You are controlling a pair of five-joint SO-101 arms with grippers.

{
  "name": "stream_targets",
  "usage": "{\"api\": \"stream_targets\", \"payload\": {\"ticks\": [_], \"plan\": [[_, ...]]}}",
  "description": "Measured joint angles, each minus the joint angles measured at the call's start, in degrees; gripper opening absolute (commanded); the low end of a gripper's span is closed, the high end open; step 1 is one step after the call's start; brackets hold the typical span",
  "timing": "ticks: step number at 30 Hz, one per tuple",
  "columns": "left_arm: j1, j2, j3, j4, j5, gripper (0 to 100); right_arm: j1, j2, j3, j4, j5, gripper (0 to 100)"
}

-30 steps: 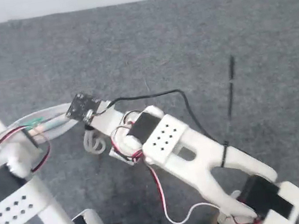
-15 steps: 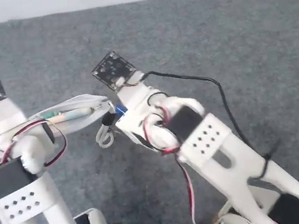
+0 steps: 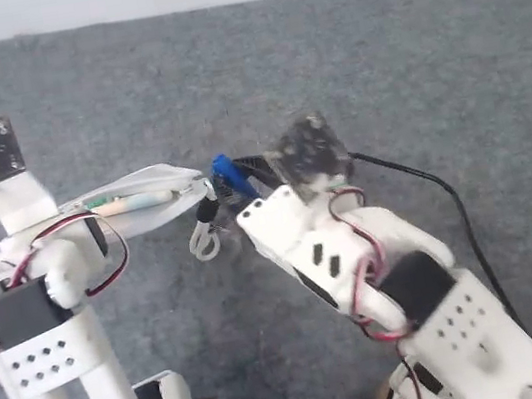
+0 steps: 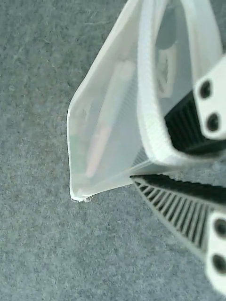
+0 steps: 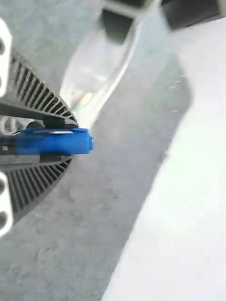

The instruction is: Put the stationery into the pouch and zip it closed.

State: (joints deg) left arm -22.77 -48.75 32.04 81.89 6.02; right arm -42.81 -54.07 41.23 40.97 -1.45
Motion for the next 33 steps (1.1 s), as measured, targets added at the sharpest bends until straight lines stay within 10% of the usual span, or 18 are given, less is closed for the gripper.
{"api": "stream_targets", "payload": {"ticks": [15,33], "plan": [[0.0,0.0,0.0,0.0,0.0,1,0.1,-14.1,6.9,-11.9,-21.1,0.6],[0.0,0.0,0.0,0.0,0.0,1,0.0,-20.3,22.9,-45.5,-21.6,0.6]]}}
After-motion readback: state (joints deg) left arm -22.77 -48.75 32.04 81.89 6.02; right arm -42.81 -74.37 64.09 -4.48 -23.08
